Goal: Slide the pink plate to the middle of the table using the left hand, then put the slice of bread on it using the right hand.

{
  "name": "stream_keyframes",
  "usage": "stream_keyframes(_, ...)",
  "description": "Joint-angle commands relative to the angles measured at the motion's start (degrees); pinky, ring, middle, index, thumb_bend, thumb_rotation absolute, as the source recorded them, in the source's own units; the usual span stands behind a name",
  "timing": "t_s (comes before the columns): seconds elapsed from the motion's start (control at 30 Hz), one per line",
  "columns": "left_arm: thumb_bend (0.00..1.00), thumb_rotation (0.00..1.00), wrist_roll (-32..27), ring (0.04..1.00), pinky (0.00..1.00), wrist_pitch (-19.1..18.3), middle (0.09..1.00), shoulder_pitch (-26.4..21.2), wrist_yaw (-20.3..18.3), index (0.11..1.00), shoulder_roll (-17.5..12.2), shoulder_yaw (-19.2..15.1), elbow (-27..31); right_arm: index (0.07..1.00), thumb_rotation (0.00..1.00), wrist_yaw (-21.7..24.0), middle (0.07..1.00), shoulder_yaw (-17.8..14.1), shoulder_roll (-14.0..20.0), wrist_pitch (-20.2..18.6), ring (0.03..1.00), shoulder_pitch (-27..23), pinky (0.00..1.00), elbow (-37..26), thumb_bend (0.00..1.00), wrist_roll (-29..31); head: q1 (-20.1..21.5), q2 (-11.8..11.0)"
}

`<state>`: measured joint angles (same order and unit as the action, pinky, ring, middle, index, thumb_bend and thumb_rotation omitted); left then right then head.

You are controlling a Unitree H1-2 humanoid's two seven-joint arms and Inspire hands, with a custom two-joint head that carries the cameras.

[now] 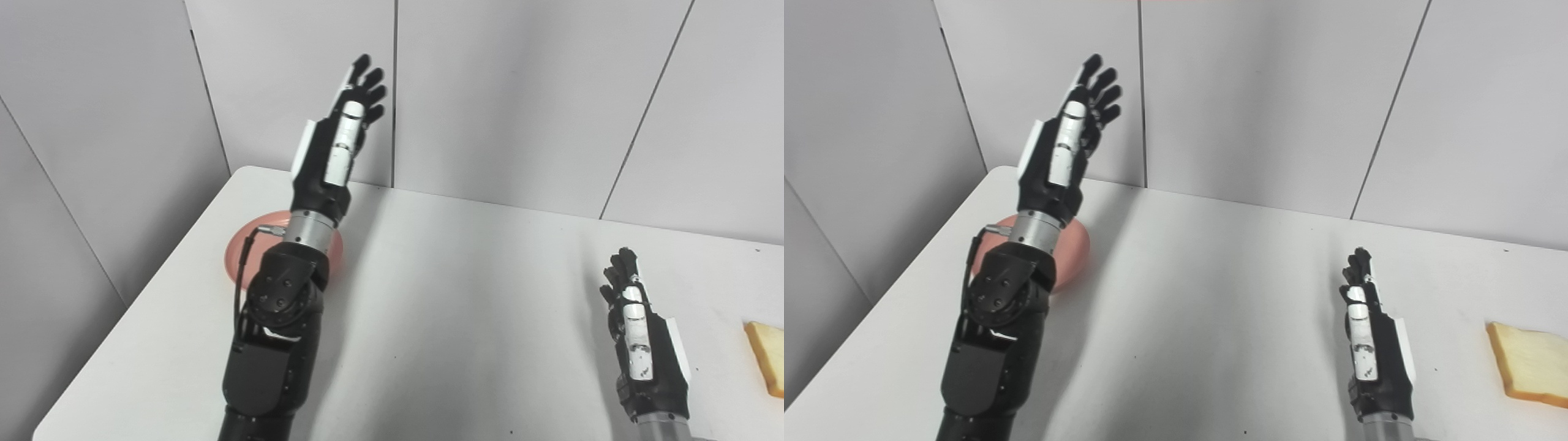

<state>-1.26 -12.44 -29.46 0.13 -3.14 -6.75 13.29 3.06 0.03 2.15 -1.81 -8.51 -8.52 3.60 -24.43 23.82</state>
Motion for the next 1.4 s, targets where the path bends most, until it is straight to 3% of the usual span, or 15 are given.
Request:
stream_keyframes(0.0, 0.46, 1.00, -0.68, 0.930, 0.92, 0.27, 0.938, -3.33, 1.19, 0.937, -2.41, -2.16, 2.60, 1.000, 1.00, 0.03, 1.000, -0.21, -0.34, 0.52, 1.000, -1.05, 1.00, -1.82, 0.25, 0.61, 0.05, 0.06)
stream_keyframes(0.23, 0.46, 1.00, -2.24, 0.935, 0.91, 1.65, 0.933, -3.20, 2.32, 0.923, -6.26, -7.48, 0.85, 1.000, 1.00, -0.07, 1.000, -0.22, -0.44, 0.10, 1.000, -1.12, 1.00, -2.29, 0.24, 0.91, 0.00, -0.11)
stream_keyframes(0.47, 0.49, 1.00, -7.37, 0.904, 0.88, 5.14, 0.913, -2.56, 2.29, 0.905, -10.29, -13.20, -5.54, 1.000, 1.00, -0.31, 1.000, -0.12, -0.55, -0.83, 1.000, -1.13, 1.00, -3.01, 0.25, 0.56, 0.12, -0.09)
stream_keyframes(0.63, 0.48, 1.00, -11.04, 0.910, 0.91, 5.31, 0.918, -1.76, 2.48, 0.906, -11.97, -15.92, -7.93, 1.000, 1.00, -0.52, 1.000, -0.06, -0.70, -0.83, 1.000, -1.04, 1.00, -3.25, 0.24, 0.28, 0.11, -0.06)
stream_keyframes(1.03, 0.46, 1.00, -14.40, 0.933, 0.94, 4.46, 0.928, 0.31, 2.71, 0.915, -14.14, -18.43, -12.51, 1.000, 1.00, -0.47, 1.000, 0.15, -0.56, -1.42, 1.000, -1.05, 1.00, -3.83, 0.22, 0.27, -0.08, -0.11)
stream_keyframes(1.37, 0.45, 1.00, -15.78, 0.925, 0.93, 6.30, 0.923, 0.52, 2.41, 0.908, -14.58, -19.28, -20.75, 1.000, 1.00, -0.74, 1.000, 0.54, -0.49, -2.20, 1.000, -0.89, 1.00, -4.64, 0.22, -0.37, 0.04, 0.09)
